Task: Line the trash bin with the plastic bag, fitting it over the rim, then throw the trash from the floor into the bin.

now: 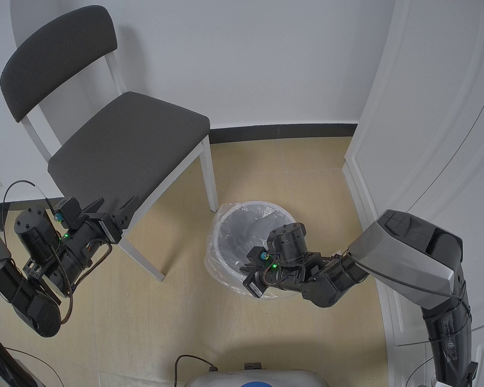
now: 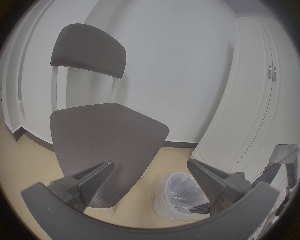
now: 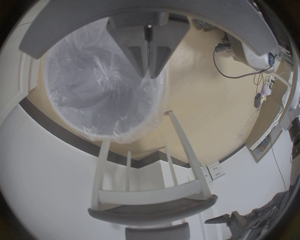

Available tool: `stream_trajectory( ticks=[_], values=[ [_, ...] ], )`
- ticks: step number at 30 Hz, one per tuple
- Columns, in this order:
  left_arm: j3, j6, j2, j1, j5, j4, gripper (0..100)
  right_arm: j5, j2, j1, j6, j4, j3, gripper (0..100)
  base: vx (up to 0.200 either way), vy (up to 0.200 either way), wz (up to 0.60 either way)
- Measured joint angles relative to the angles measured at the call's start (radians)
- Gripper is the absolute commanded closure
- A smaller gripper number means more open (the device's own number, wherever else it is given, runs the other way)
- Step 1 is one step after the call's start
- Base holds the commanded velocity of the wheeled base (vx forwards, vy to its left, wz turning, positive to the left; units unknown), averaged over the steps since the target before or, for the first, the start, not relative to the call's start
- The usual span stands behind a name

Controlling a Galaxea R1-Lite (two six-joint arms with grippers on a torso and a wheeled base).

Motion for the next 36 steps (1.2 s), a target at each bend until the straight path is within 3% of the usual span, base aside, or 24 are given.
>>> stream_trajectory(
  ticks=[12,36],
  values=[
    [0.006,0.022,0.009,-0.001,0.001,0.0,0,-0.003,0.017,0.097,0.033,-0.066,0.045,100,0.0,0.0,0.0],
    [0.007,0.036,0.044,-0.001,0.0,-0.001,0,-0.034,0.217,0.034,0.037,-0.071,-0.116,100,0.0,0.0,0.0]
  ],
)
